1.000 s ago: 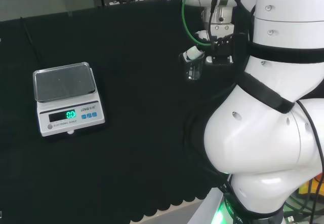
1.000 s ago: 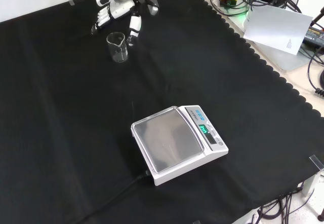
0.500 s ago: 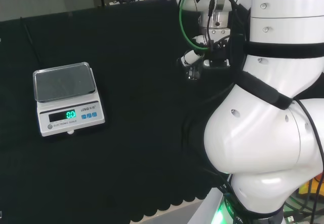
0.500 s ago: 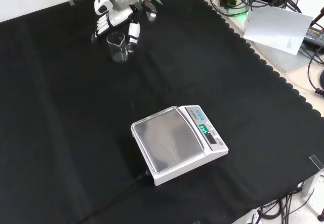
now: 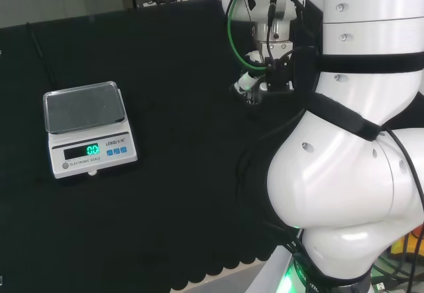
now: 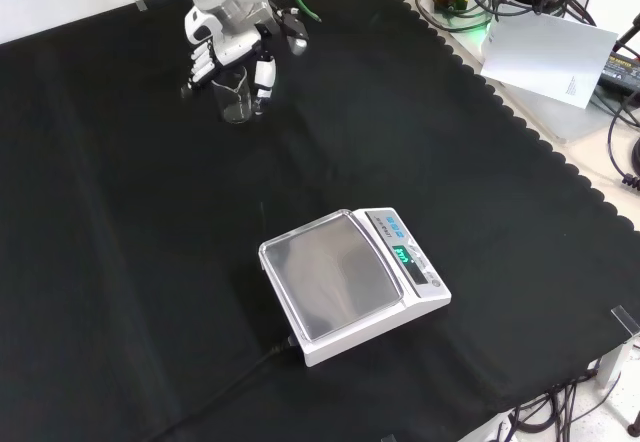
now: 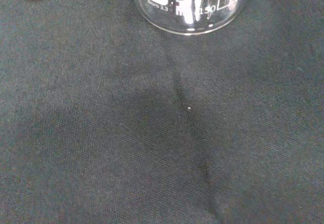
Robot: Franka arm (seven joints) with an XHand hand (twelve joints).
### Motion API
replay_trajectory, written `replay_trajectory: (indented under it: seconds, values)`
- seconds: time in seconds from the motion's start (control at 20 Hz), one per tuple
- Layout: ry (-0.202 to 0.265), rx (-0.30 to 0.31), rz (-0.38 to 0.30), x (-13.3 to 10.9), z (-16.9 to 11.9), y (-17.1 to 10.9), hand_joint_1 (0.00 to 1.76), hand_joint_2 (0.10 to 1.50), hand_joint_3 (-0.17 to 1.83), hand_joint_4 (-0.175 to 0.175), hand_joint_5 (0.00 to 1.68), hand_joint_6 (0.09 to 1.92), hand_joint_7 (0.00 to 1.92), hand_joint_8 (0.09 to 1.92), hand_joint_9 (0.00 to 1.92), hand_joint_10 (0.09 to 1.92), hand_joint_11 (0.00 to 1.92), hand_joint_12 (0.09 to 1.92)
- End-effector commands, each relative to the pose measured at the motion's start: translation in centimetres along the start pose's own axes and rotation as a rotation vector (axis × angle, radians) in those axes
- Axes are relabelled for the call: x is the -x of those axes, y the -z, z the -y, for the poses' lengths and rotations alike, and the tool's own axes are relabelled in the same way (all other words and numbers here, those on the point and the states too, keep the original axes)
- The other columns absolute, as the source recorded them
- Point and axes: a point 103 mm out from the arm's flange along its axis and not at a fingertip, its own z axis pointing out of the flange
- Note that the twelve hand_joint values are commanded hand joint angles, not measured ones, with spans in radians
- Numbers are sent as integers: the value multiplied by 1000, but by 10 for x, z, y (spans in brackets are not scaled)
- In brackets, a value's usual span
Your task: Pick up the beaker.
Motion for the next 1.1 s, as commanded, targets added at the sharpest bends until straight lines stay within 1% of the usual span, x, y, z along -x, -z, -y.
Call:
replay_trajectory:
  seconds: [0.05, 0.1, 0.15, 0.2, 0.25, 0.35, 0.45, 0.55, 0.65, 0.8, 1.1]
  values:
    - [-21, 105, 4, -10, 1, 0, 990, 647, 634, -1, 414, 515, 420, 918, 842, 698, 739, 1195]
    - [-24, 108, 11, -11, 1, 1, 1050, 634, 714, -24, 406, 764, 477, 995, 954, 720, 925, 1092]
    - [-28, 113, 16, -12, 0, 2, 1097, 630, 763, -46, 399, 952, 520, 1065, 1023, 769, 1082, 1001]
    - [-31, 115, 18, -13, 0, 3, 1136, 632, 795, -68, 410, 1092, 555, 1153, 1066, 839, 1213, 930]
    - [-34, 117, 20, -13, -1, 3, 1165, 636, 817, -89, 433, 1193, 583, 1248, 1092, 910, 1284, 892]
    - [-37, 118, 24, -14, -1, 3, 1193, 641, 840, -128, 500, 1301, 630, 1390, 1114, 1013, 1327, 887]
    - [-38, 120, 30, -15, -1, 3, 1205, 645, 847, -158, 559, 1347, 668, 1467, 1136, 1066, 1327, 917]
    - [-41, 124, 30, -15, -1, 4, 1151, 831, 638, -171, 744, 1326, 698, 1511, 1154, 1095, 1322, 958]
    - [-43, 130, 30, -14, 1, 8, 1130, 921, 517, -175, 820, 1300, 720, 1531, 1168, 1109, 1318, 987]
    - [-44, 155, 35, -15, 7, 26, 1126, 945, 479, -175, 849, 1283, 741, 1548, 1179, 1121, 1307, 1015]
    - [-44, 212, 33, -17, 27, 68, 1130, 906, 542, -175, 874, 1272, 767, 1568, 1194, 1135, 1292, 1058]
